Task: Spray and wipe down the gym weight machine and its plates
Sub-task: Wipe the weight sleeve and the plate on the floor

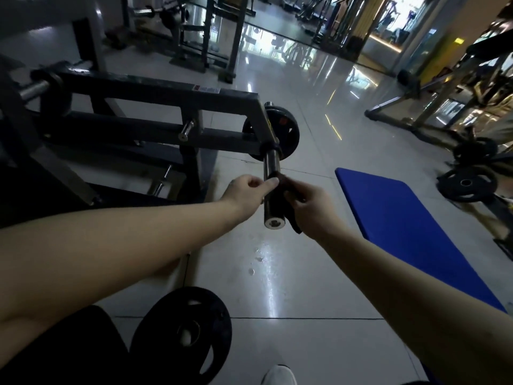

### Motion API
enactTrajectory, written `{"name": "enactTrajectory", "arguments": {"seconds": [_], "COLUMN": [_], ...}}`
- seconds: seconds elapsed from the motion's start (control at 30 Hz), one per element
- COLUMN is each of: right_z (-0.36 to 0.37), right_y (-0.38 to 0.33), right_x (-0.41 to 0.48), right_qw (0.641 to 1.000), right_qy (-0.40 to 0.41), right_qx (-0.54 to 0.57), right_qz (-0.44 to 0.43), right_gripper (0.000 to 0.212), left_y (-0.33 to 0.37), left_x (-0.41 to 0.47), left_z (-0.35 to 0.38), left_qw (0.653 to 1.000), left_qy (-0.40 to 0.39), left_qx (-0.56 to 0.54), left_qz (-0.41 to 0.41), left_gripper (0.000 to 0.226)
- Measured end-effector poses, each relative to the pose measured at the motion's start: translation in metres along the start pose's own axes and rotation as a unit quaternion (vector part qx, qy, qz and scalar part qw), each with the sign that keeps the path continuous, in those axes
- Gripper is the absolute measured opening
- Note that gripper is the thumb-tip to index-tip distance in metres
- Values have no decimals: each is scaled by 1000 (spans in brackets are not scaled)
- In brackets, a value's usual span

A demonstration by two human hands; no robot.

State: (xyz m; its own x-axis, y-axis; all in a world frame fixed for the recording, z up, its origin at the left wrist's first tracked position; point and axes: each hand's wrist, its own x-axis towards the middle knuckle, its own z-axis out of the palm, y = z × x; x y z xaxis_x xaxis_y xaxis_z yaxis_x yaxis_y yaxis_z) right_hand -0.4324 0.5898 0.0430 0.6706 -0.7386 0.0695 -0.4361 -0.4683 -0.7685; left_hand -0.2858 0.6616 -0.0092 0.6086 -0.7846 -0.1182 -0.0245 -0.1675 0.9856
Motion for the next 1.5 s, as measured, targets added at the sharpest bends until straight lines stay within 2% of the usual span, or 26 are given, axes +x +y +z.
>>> {"name": "enactTrajectory", "arguments": {"seconds": [0.1,0.17,0.3,0.4,0.47,0.57,0.63,0.7,0.77,0.83,0.93,1.03,1.1,1.17,1.23,1.33,1.43,1.5], "right_z": [11,15,17,23,28,30,30,28,27,24,21,22,23,22,23,22,24,25], "right_y": [-2,8,27,36,39,37,37,40,47,55,67,64,61,59,58,53,51,51], "right_x": [-3,-1,3,4,8,15,18,19,18,19,24,25,24,24,23,18,19,21], "right_qw": [997,994,996,996,993,993,996,998,991,977,956,960,963,964,965,969,972,975], "right_qy": [-46,-73,-62,-19,1,-5,-11,-10,19,75,107,86,85,85,81,61,44,41], "right_qx": [59,75,-49,-75,-116,-117,-89,-17,75,119,157,149,139,129,126,119,118,106], "right_qz": [-17,-16,-39,-34,-3,13,17,58,108,160,223,220,215,215,214,208,196,190], "right_gripper": [29,37,55,50,47,39,33,37,45,50,46,44,43,40,37,37,38,40], "left_y": [2,0,-18,-32,-35,-27,-19,-19,-23,-27,-24,-21,-22,-29,-35,-41,-40,-47], "left_x": [9,15,27,33,33,27,21,19,15,13,24,39,38,26,12,9,26,53], "left_z": [2,1,-3,-5,-3,4,14,26,39,54,64,60,57,55,54,55,54,57], "left_qw": [1000,999,990,988,980,966,967,977,986,985,986,984,984,981,978,976,973,975], "left_qy": [12,51,110,114,128,145,114,55,28,31,50,71,47,9,-25,-25,-10,11], "left_qx": [-4,8,83,100,151,210,222,203,166,167,123,46,7,-34,-38,-61,-68,-70], "left_qz": [8,10,-16,-40,-37,29,52,29,-3,-32,-102,-157,-172,-189,-201,-206,-219,-209], "left_gripper": [32,17,7,9,13,9,20,33,50,68,52,50,54,66,75,54,83,94]}}
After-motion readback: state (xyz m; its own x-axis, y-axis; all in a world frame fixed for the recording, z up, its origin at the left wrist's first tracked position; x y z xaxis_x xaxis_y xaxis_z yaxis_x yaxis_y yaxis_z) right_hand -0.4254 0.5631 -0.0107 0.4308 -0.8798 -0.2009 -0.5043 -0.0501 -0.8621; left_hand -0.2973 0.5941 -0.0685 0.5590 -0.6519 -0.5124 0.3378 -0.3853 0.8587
